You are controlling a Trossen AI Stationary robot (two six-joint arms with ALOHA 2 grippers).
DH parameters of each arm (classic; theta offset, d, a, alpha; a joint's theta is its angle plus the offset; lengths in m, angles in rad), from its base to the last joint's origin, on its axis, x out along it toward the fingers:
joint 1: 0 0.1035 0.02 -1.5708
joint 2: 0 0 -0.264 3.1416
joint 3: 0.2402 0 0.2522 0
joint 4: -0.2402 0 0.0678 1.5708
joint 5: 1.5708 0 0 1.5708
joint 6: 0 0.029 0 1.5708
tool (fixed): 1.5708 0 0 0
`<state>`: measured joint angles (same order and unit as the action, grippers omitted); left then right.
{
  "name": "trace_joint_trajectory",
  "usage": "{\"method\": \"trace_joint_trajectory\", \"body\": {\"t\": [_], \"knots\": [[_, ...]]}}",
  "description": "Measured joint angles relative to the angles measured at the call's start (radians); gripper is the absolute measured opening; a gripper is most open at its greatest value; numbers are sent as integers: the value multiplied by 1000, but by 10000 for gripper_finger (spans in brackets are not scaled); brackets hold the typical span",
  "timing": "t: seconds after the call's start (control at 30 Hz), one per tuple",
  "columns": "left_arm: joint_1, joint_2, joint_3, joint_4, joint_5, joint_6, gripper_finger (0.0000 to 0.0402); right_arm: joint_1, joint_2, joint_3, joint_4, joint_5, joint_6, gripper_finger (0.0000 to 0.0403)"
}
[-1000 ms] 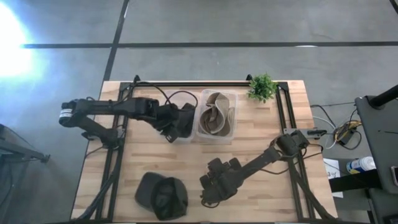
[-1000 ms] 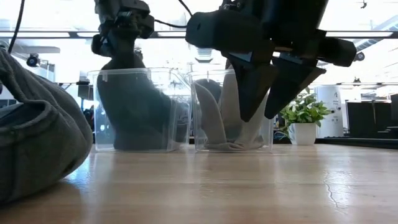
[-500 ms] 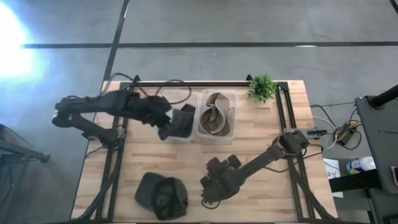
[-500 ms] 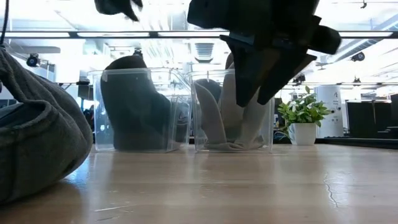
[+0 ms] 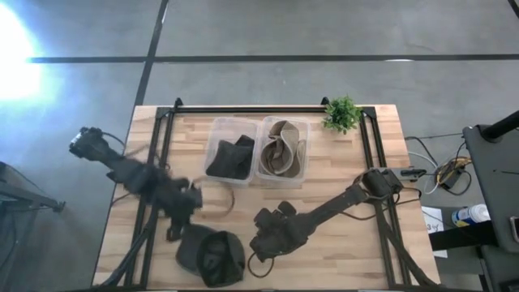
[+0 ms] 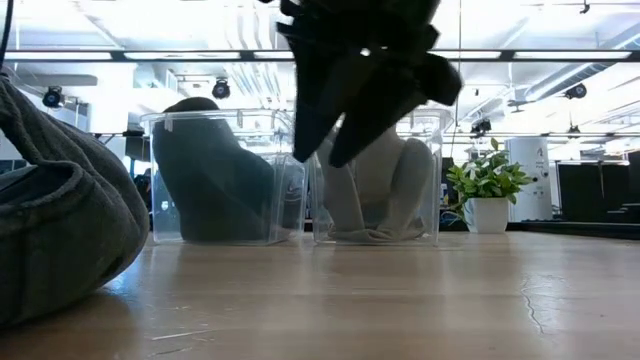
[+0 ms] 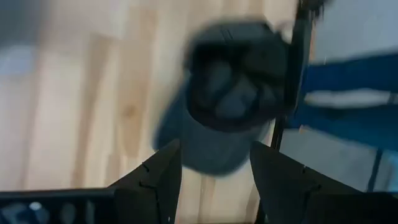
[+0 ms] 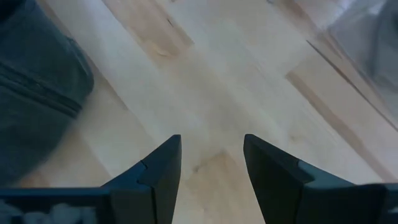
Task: Pick & Place hat
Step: Put the black cap into the left transparent bin
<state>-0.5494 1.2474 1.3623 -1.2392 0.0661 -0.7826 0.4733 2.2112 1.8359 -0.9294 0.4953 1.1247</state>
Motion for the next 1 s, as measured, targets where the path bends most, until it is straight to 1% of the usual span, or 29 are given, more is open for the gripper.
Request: {"method": "trace_joint_trajectory", "body": {"t": [0.07, 0.13, 0.2, 0.33, 0.43, 0.57, 0.67, 0.8, 1.0], "knots": [[-72, 3, -59, 58, -9, -5, 181, -4, 0, 0, 12, -1, -29, 171], [-127, 5, -123, 123, -58, 3, 181, -6, 0, 0, 25, -4, -55, 171], [-159, 9, -191, 172, -114, 11, 181, -6, 0, 0, 28, -7, -62, 171], [-159, 10, -314, 234, -192, 22, 181, -7, 0, 0, 28, -19, -63, 171], [-145, 10, -387, 259, -237, 58, 181, -7, 0, 0, 28, -28, -63, 171], [-136, 10, -452, 312, -231, 127, 181, -7, 0, 0, 28, -34, -54, 171], [-133, 9, -488, 398, -181, 165, 181, -7, 0, 0, 28, -43, -52, 171], [-131, 9, -537, 491, -157, 180, 181, -7, 0, 0, 28, -51, -51, 171], [-119, 9, -608, 568, -152, 179, 181, -7, 0, 0, 28, -51, -51, 171]]}}
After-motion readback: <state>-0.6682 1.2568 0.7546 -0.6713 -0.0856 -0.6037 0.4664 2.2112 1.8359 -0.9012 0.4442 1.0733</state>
